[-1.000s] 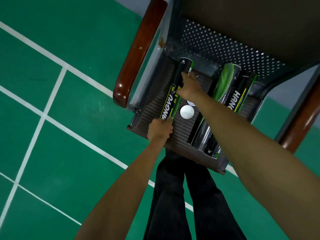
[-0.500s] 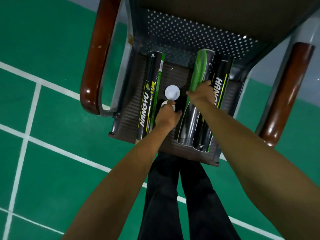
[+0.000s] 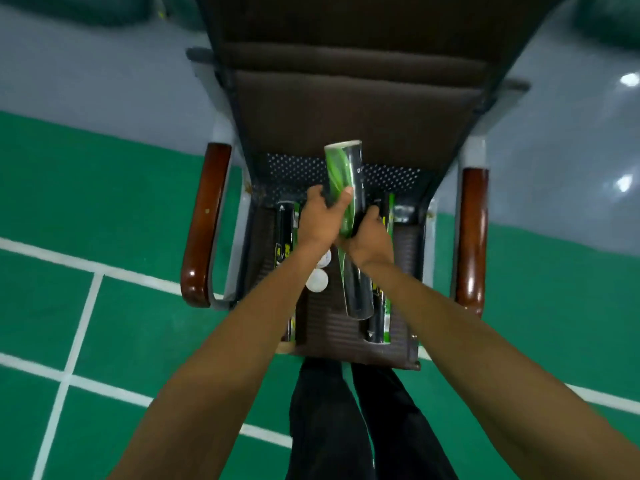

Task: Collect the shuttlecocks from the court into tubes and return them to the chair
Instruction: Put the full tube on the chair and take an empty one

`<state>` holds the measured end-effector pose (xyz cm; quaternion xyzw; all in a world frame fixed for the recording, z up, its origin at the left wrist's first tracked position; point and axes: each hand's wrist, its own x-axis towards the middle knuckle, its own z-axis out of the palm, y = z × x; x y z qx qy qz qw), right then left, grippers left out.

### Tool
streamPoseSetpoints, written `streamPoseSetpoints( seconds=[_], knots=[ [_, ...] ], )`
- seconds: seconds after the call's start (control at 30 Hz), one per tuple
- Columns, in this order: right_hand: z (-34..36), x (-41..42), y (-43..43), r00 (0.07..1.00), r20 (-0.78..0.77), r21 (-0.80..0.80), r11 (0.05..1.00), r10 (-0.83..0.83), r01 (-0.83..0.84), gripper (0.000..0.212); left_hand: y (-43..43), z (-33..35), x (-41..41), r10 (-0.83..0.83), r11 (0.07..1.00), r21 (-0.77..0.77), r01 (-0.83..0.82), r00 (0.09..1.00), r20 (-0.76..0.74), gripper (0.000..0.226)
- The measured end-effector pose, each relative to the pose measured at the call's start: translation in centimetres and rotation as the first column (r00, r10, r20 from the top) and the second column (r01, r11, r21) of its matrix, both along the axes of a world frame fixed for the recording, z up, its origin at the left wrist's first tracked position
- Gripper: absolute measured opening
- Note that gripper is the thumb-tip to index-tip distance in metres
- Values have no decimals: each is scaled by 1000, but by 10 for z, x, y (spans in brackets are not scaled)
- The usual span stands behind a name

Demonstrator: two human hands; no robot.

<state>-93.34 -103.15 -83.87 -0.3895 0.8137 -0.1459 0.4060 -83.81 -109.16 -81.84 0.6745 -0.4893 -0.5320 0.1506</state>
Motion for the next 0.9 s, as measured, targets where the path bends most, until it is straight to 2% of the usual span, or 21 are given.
streamPoseSetpoints(
  seconds=[0.1, 0.3, 0.43, 0.57, 0.67, 0.77, 0.9],
  knots=[
    [75, -14, -5, 1000, 16, -156, 988, 23, -20, 62, -31, 83, -21, -24, 988, -153, 10, 996, -90, 64],
    [214, -48, -12, 982, -16, -343, 924, -188, 171, 63, -47, 225, -56, -261, 927, -334, 172, 935, -242, 78],
    [295, -77, 12, 955, -63, -409, 881, -288, 239, 62, -37, 309, -93, -480, 834, -436, 339, 835, -268, 75],
    [361, -117, 58, 907, -99, -422, 842, -410, 335, 65, -9, 389, -146, -620, 748, -508, 426, 722, -307, 77],
    [404, -154, 98, 839, -43, -430, 768, -542, 474, 74, 29, 441, -195, -698, 690, -552, 468, 632, -337, 72],
    [437, -191, 152, 779, -22, -416, 714, -627, 563, 77, 72, 482, -247, -694, 708, -545, 450, 586, -418, 69],
    [458, -241, 254, 632, -156, -360, 639, -759, 680, 88, 141, 521, -315, -568, 821, -361, 443, 558, -605, 63]
  ],
)
